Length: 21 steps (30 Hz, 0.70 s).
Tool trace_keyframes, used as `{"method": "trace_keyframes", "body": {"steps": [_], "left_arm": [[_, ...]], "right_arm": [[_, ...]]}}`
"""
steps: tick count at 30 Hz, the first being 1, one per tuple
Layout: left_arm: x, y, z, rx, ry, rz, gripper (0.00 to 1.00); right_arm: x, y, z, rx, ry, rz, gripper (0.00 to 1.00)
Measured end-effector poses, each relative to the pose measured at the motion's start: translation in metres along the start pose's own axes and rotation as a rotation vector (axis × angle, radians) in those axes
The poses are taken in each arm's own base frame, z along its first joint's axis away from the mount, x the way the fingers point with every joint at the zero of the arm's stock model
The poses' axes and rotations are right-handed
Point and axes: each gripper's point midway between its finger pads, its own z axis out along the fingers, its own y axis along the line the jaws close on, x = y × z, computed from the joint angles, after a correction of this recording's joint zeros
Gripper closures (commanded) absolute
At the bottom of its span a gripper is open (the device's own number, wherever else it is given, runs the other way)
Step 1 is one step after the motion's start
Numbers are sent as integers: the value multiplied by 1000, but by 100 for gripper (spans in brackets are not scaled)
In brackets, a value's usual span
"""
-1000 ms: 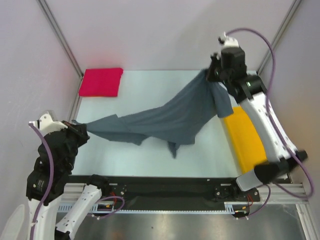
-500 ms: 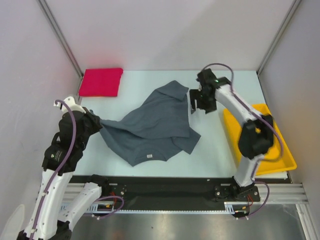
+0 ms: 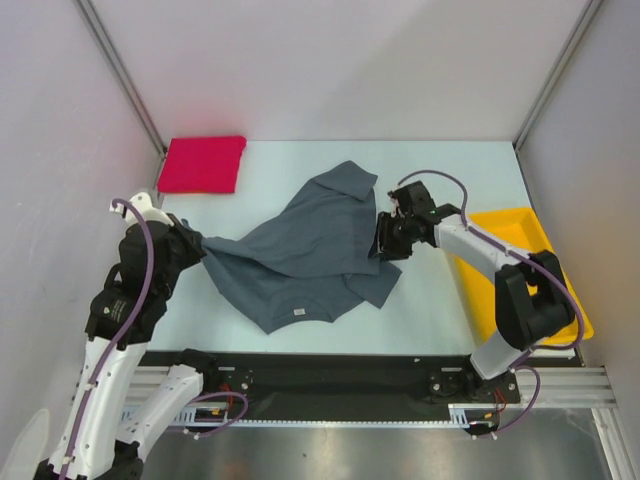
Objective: Fold and stack the t-shirts
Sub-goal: Flatten the tshirt out
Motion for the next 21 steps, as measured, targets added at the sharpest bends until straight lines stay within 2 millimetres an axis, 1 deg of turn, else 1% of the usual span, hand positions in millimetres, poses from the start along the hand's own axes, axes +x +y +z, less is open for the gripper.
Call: {"method": "trace_keyframes", "body": {"steps": [1,2,3,5,8,9,11,15,19,21], "left_arm": [[0,0,0,1,2,0,100],[0,-1,0,3,5,1,100],[1,-2,0,6,6,1,99],[1,-4,0,16,12,0,100],[2,-5,0,23,17,0,100],[2,-5,0,25,19,0,100],[3,-6,0,32,25,0,100],[5,-8,0,38,33,1,100],[6,-8,2,38,40,2,100],[7,-8,3,36,43,3,100]], "right_arm": [[11,-8,12,6,40,35,52],[16,-13,19,8,61,67,51],[20,-18,26,7,74,105,51],[20,-24,33,-4,66,187,50],[19,-29,39,-23,37,295,54],[20,-31,42,-26,27,332,58],[26,-37,46,-25,20,413,61],[40,-47,53,-14,27,542,60],[49,-51,58,-20,29,621,59],[49,-49,59,-36,25,642,59]]}}
